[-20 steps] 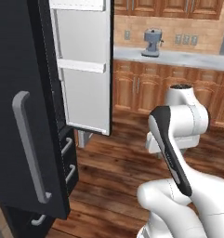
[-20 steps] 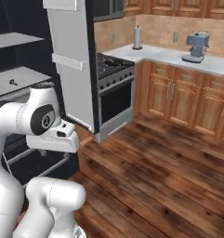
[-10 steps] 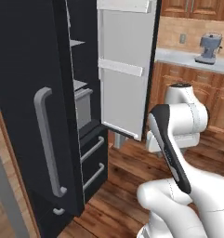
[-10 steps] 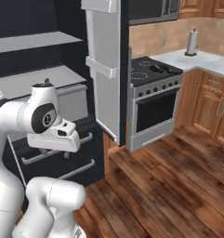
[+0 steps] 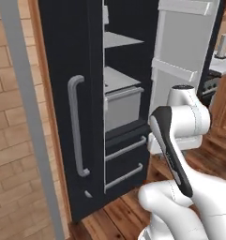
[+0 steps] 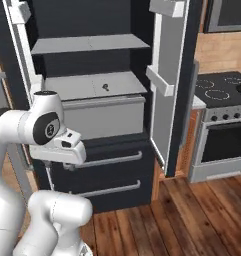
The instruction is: Place the cold items (carrot and mushroom) from the fridge in one tupperware on the dining counter. Place the warm items (kebab skewer and hot dog) in the stove area in another tupperware.
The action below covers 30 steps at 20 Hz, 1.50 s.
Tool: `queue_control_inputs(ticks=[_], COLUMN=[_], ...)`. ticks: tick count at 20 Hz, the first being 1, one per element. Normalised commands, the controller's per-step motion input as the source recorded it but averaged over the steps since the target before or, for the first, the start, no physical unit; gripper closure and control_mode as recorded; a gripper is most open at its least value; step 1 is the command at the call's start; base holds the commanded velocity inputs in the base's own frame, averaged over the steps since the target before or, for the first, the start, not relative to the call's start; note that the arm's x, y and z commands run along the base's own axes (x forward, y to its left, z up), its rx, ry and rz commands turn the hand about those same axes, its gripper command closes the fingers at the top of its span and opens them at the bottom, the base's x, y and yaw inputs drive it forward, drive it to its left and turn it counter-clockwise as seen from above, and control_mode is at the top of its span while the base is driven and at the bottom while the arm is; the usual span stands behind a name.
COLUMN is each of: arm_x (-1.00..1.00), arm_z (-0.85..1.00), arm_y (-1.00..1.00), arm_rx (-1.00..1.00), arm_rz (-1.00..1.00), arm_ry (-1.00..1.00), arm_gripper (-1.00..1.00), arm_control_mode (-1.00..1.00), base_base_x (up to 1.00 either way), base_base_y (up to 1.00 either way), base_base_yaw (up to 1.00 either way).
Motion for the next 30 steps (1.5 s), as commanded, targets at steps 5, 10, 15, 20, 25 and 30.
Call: queue_control_inputs(ticks=[5,10,15,20,25,30], arm_x=[0.00,0.00,0.00,0.00,0.00,0.00], arm_z=[0.00,0.00,0.00,0.00,0.00,0.00], arm_y=[0.00,0.00,0.00,0.00,0.00,0.00], arm_rx=[0.00,0.00,0.00,0.00,0.00,0.00], arm_rz=[0.00,0.00,0.00,0.00,0.00,0.00], arm_ry=[0.00,0.00,0.00,0.00,0.00,0.00], arm_gripper=[-1.00,-1.00,-1.00,-1.00,-1.00,-1.00], arm_control_mode=[1.00,1.00,1.00,1.00,1.00,1.00], base_base_x=[0.00,0.00,0.00,0.00,0.09,0.29], base_base_y=[-0.48,-0.65,-0.63,-0.42,0.00,0.01], base_base_yaw=[0.59,0.58,0.34,-0.03,-0.37,-0.32])
